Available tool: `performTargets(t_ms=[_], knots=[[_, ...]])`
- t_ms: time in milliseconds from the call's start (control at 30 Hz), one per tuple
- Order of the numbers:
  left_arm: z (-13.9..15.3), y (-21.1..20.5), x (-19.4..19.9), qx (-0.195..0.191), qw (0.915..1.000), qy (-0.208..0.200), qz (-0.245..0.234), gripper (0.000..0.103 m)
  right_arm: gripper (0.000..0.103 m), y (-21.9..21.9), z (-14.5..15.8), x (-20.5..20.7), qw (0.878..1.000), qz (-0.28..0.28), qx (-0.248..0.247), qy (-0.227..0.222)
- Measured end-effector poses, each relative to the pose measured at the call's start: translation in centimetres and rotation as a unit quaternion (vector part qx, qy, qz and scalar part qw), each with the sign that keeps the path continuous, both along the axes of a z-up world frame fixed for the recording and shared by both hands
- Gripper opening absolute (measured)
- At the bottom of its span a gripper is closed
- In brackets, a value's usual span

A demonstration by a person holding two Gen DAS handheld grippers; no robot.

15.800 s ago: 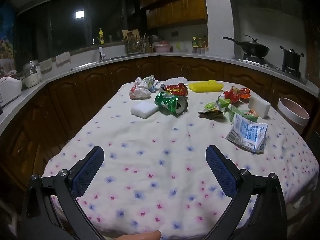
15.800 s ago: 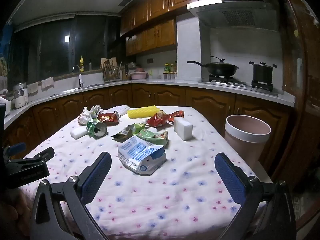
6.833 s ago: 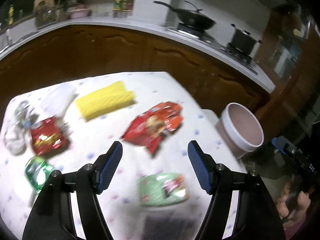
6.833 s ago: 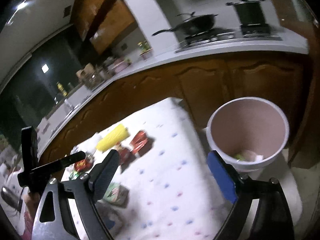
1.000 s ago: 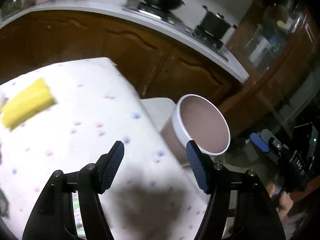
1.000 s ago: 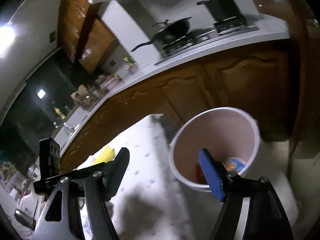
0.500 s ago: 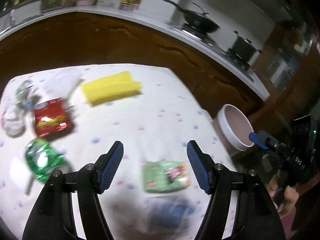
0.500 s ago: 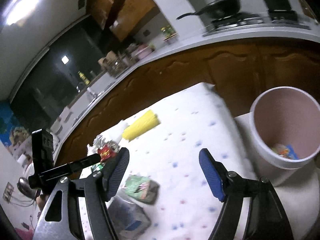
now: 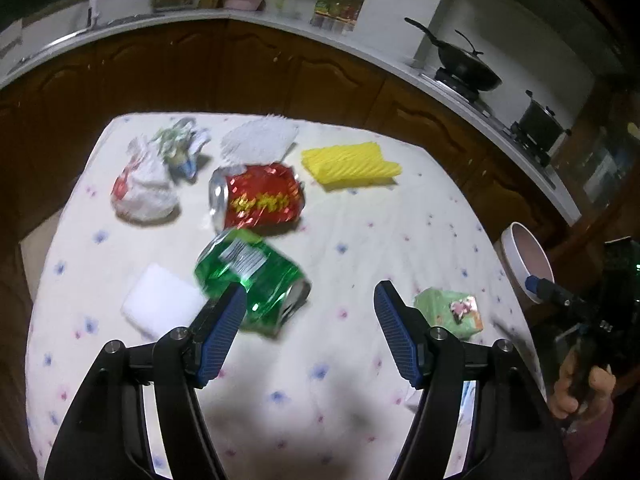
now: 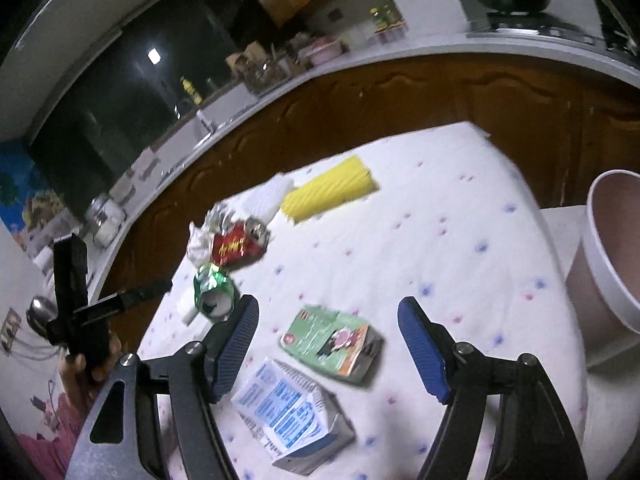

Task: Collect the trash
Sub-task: 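Grasp the white milk carton with the left tool while the right tool grasps the green carton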

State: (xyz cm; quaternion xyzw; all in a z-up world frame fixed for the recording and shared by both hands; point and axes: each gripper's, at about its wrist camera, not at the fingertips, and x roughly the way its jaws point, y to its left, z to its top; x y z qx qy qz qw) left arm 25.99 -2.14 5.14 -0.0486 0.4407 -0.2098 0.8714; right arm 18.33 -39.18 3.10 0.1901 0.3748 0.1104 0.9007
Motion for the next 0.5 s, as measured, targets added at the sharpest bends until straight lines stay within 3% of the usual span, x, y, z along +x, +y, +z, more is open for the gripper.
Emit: performTargets(t_ms=[167,267,367,500], knots=[[-1.5,-0.8,-1.9,-0.01,0.9985,0.018,-0.051,0.067,0.075,1.1,-1.2,0.6,1.0,0.013,-0.011,0.02],[-2.7,-3.6,-3.7,-0.025,0.9931,0.036,-0.109,0.067,0.075,1.0,-1.8,0.8,0.999,0.011,-0.015,0.029],[-4.0,-7.8,-5.4,-0.009,0.9857,0.04,-0.163,0.067,0.075,0.8,-2.0,0.7,0.999,0.006,-0.014,0.031],[-5.3,-11.6,-6.5,0.02,0.9812,0.04,-0.188,0.067,0.075,0.3,-2.1,0.6,0.999,0.003,-0.01,0.033]])
